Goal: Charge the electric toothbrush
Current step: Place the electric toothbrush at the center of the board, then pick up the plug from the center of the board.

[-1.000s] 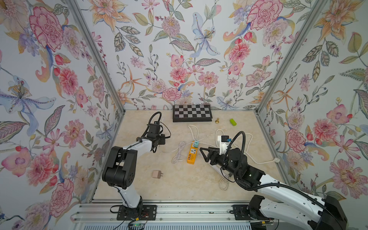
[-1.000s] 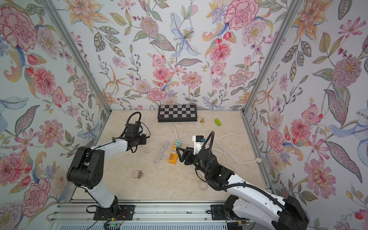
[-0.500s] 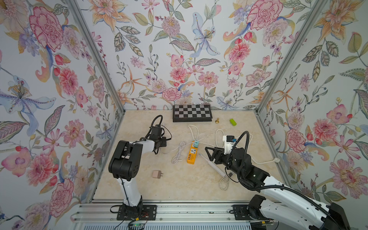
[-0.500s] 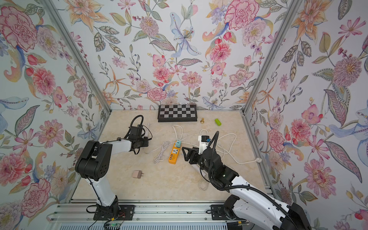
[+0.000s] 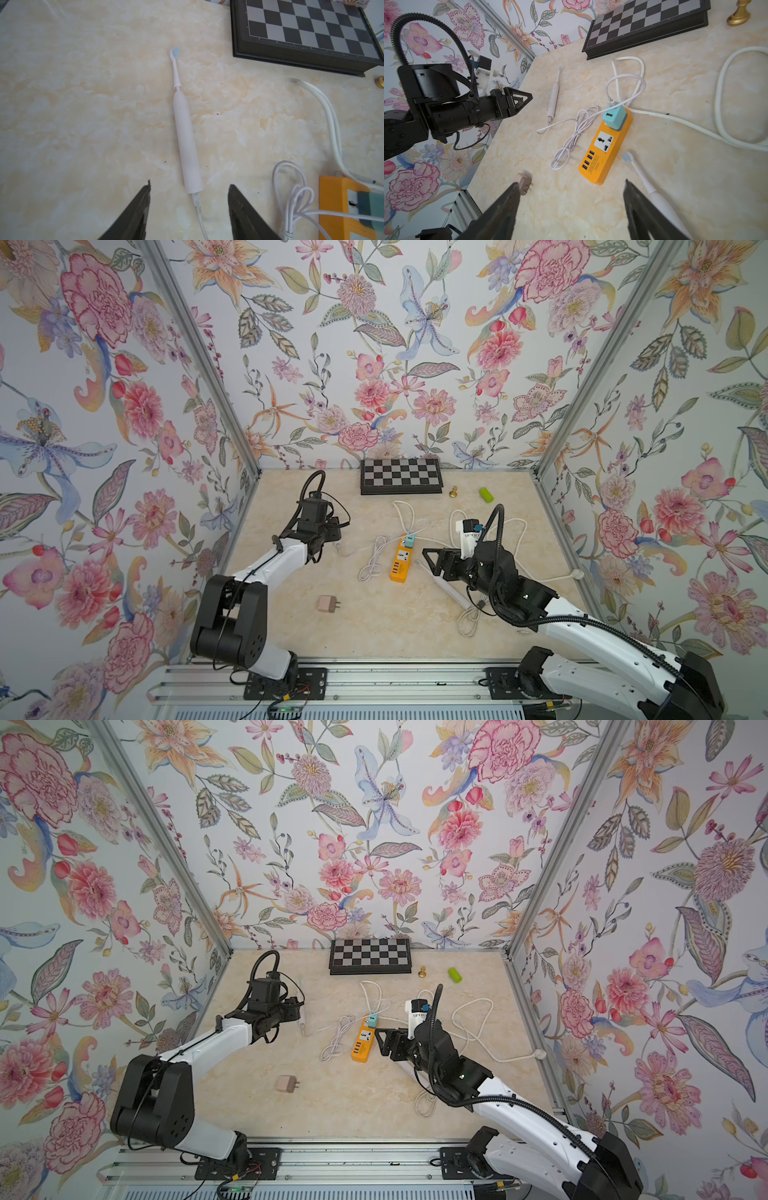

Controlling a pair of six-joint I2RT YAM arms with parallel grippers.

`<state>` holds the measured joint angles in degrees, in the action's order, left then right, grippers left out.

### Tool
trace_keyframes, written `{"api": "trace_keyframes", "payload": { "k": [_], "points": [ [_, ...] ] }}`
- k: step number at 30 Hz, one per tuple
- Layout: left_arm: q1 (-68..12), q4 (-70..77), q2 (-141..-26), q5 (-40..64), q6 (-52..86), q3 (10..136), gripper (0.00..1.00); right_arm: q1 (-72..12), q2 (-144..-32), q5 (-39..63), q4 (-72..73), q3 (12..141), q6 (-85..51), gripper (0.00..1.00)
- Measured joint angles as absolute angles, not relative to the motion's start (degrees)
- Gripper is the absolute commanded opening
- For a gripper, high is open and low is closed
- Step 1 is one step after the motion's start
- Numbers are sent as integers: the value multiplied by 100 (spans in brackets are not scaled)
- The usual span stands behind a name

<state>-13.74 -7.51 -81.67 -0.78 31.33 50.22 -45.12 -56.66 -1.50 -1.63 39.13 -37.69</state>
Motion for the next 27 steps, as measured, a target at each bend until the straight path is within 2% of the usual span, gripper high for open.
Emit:
{"api": "trace_keyframes", "payload": {
  "k": [4,13,16,18,22,27],
  "points": [
    [-1763,-1280,-7022,-294,3760,4318,63,-4532,-5789,163,-521,4202,-3557,81],
    [-3760,-2805,-5124,-856,5887,3426,61,-4912,-6239,773,-816,4274,-2998,84],
    [-4399,-3046,-4845,-996,6729,3020,61,-5083,-6425,882,-801,4274,-2779,95],
    [-4748,-3133,-4753,-1037,7260,2705,62,-5175,-6525,926,-784,4274,-2661,99],
    [-5177,-3192,-4746,-1096,8097,2204,62,-5256,-6619,1011,-703,4274,-2491,100],
    [-5242,-2993,-4770,-1232,8562,1944,64,-5330,-6622,987,-451,4274,-2351,100]
  ]
}}
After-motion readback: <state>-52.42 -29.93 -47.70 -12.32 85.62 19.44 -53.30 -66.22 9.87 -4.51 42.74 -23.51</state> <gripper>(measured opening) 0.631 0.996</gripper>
